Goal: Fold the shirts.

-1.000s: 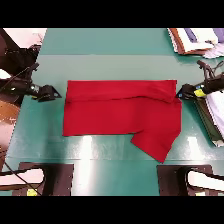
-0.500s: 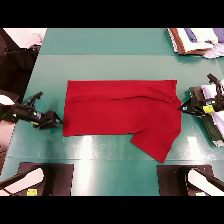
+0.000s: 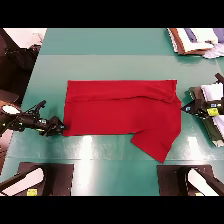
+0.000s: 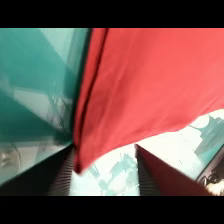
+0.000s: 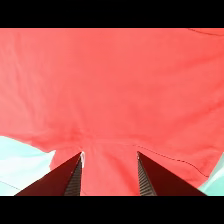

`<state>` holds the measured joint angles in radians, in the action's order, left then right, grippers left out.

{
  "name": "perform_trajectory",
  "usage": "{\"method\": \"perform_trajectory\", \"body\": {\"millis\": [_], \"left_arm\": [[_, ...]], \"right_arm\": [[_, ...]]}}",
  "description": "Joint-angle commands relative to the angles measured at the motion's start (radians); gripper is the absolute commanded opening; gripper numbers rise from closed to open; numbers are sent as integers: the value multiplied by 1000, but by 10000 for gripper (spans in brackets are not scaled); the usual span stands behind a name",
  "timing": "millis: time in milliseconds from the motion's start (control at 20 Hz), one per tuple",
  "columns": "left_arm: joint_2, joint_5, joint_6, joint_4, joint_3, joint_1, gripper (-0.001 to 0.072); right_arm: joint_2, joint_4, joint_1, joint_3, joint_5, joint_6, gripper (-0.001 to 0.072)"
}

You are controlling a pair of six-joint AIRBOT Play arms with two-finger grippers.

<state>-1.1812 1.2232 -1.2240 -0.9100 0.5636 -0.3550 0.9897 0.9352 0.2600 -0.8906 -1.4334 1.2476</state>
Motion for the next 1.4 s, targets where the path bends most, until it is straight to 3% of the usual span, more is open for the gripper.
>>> {"method": "perform_trajectory", "body": {"millis": [0,100,150,200,500,550,600,750,900,1150,1350], "left_arm": [[0,-17,12,26,-4,2,300],[0,-29,13,20,-4,41,299],[0,-39,14,20,-4,78,197],[0,-54,39,20,-3,114,31],[0,-20,38,22,63,139,27],[0,-9,43,24,79,139,26],[0,-6,47,24,94,139,27],[0,-16,47,28,127,139,27],[0,-39,46,28,148,139,27],[0,-38,47,28,154,139,26],[2,0,47,9,157,139,26]], "right_arm": [[-32,0,1,1,2,0,385],[-42,1,1,1,2,0,385],[-43,2,1,1,1,1,385],[-43,8,3,2,-2,1,385],[-43,178,121,112,-101,42,386],[-42,192,159,168,-99,42,406],[-36,191,196,225,-87,42,535],[19,182,260,359,-62,35,544],[71,74,259,446,23,-10,441],[130,24,109,459,152,-14,428],[142,41,-32,459,174,-15,39]]}}
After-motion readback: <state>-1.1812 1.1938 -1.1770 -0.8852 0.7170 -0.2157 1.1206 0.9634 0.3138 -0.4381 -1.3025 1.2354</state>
